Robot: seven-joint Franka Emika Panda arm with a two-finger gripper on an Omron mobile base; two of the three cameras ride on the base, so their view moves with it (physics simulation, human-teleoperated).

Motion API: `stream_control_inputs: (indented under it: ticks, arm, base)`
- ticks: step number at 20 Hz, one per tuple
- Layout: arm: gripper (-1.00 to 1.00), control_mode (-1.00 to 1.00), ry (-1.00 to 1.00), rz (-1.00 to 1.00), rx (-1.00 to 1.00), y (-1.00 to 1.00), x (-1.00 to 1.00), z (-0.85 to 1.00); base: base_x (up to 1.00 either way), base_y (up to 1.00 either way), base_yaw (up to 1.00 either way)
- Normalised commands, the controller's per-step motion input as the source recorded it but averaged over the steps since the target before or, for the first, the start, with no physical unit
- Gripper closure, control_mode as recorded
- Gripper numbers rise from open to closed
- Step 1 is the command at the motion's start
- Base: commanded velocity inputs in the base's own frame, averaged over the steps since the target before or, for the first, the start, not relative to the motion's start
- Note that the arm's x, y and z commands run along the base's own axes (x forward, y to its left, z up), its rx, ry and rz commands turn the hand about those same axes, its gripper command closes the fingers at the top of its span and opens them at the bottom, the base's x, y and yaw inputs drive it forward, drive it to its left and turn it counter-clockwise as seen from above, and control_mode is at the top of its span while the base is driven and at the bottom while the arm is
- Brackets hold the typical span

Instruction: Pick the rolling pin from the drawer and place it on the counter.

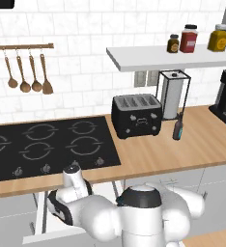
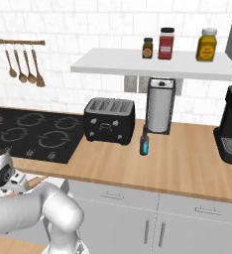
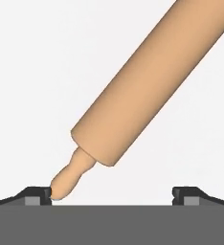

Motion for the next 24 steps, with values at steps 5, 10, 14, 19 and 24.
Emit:
stream_control_inputs:
  ticks: [5, 10, 14, 19, 24]
  arm:
    - [-1.00, -1.00, -0.03, 0.00, 0.00, 0.07, 0.15, -0.20]
    - [-1.00, -1.00, -0.06, 0.00, 0.00, 0.12, 0.09, -0.23]
    - [-1.00, -1.00, -0.07, 0.00, 0.00, 0.01, 0.00, -0.37]
    - [1.00, -1.00, -0.10, 0.00, 0.00, 0.00, -0.03, -0.29]
    - [1.00, -1.00, -0.08, -0.02, 0.00, -0.06, -0.51, -0.01]
  base:
    - [0.00, 0.00, 0.00]
    - [0.00, 0.00, 0.00]
    - [0.00, 0.00, 0.00]
    - [0.00, 0.00, 0.00]
    - [0.00, 0.00, 0.00]
